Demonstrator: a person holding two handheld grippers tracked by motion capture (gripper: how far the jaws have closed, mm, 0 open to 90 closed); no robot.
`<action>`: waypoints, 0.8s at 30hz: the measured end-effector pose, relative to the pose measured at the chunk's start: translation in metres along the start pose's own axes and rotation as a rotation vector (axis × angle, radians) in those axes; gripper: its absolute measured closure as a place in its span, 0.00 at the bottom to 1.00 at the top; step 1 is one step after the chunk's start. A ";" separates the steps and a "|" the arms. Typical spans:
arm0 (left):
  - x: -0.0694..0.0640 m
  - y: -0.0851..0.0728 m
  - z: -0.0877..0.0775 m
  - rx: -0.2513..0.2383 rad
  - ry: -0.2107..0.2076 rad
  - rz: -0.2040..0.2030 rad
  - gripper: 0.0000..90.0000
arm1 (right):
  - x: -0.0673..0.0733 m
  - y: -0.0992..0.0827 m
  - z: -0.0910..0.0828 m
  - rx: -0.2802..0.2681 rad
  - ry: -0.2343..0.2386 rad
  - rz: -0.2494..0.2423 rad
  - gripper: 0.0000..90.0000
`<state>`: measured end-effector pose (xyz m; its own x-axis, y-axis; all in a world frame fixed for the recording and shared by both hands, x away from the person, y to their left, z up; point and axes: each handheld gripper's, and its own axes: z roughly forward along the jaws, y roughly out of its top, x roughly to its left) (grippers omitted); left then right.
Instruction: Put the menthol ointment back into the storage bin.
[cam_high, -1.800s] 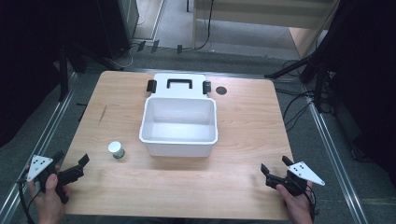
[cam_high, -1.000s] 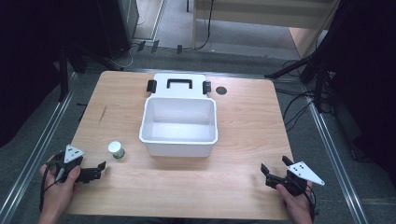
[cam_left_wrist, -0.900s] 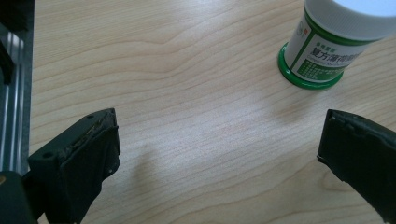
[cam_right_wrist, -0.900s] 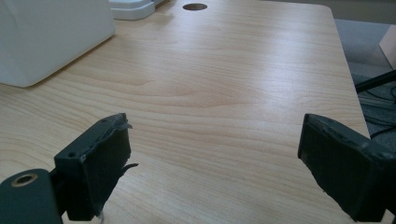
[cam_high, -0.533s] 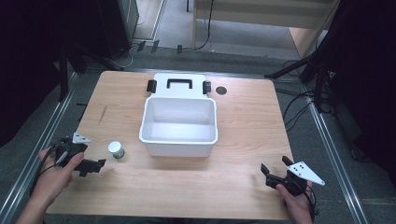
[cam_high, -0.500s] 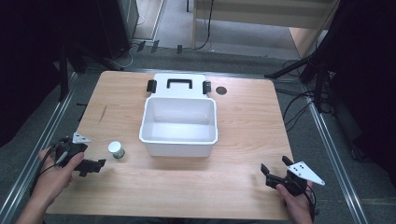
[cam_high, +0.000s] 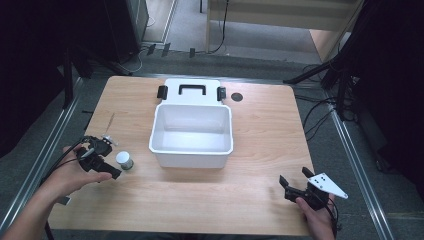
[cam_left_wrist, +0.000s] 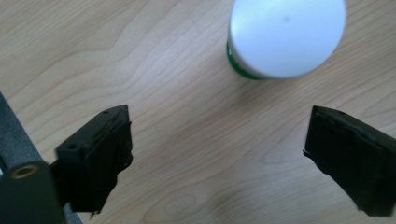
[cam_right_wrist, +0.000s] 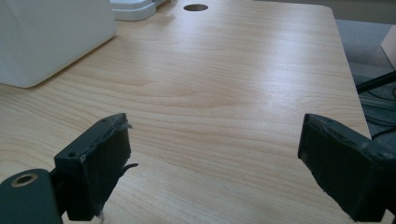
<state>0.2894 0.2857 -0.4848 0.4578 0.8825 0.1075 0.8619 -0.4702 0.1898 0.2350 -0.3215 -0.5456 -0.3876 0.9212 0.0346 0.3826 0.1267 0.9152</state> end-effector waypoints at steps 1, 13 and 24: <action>0.000 0.000 0.000 0.000 0.000 0.000 0.17 | 0.000 0.000 0.000 0.000 0.000 0.000 0.11; -0.003 0.029 -0.001 0.034 -0.048 0.011 0.35 | 0.000 0.000 0.000 -0.003 0.005 -0.001 0.11; -0.006 0.045 0.001 0.044 -0.090 0.014 0.47 | 0.000 0.000 0.000 -0.006 0.006 -0.001 0.11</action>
<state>0.3258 0.2586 -0.4781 0.4861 0.8736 0.0214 0.8629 -0.4838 0.1460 0.2347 -0.3221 -0.5456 -0.3933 0.9187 0.0364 0.3771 0.1251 0.9177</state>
